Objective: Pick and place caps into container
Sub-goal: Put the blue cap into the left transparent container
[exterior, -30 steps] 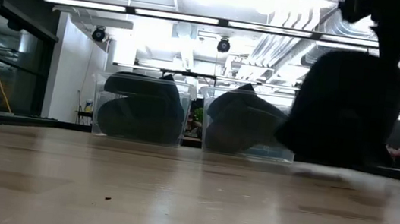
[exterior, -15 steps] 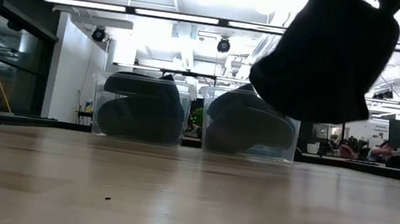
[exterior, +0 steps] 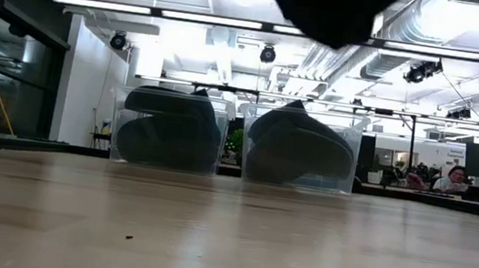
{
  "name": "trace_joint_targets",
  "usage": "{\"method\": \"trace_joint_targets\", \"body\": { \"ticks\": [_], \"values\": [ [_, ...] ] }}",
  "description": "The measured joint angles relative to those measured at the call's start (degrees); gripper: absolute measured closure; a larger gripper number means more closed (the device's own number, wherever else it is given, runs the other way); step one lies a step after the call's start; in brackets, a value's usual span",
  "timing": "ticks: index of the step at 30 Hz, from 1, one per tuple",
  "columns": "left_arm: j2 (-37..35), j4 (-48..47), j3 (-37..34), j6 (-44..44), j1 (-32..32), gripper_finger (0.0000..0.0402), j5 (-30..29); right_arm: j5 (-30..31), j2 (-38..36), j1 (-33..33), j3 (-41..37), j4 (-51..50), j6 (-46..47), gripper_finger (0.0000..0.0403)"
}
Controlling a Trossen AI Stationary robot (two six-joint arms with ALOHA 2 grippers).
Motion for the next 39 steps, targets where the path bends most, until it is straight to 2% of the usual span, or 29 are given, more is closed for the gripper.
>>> {"method": "trace_joint_targets", "body": {
  "ticks": [4,9,17,23,26,35,39],
  "values": [
    [1.47,5.29,0.00,0.65,0.00,0.0328,-0.23,-0.03,-0.04,0.00,5.04,3.10,-5.43,0.0395],
    [4.06,13.82,-0.07,5.18,0.02,0.0328,-2.81,-2.89,-0.04,-0.02,10.01,6.46,-10.71,0.0395],
    [6.16,25.83,-0.05,12.15,0.00,0.0328,-4.69,-6.46,-0.15,-0.02,15.15,8.08,-14.98,0.0395],
    [6.10,32.44,-0.03,16.43,0.00,0.0324,-1.32,-5.43,-1.21,-0.20,15.50,7.11,-15.84,0.0395],
    [6.15,34.10,-0.03,16.66,0.00,0.0301,-0.83,-4.45,-1.51,-0.20,15.50,7.12,-15.97,0.0395],
    [6.15,34.40,-0.03,16.31,0.00,0.0173,-1.97,-4.25,-1.49,-0.20,15.47,8.09,-16.13,0.0395],
    [6.12,36.36,-0.03,16.90,0.00,0.0149,-2.11,-4.25,-1.33,-0.20,15.47,9.05,-16.10,0.0395]
  ]
}}
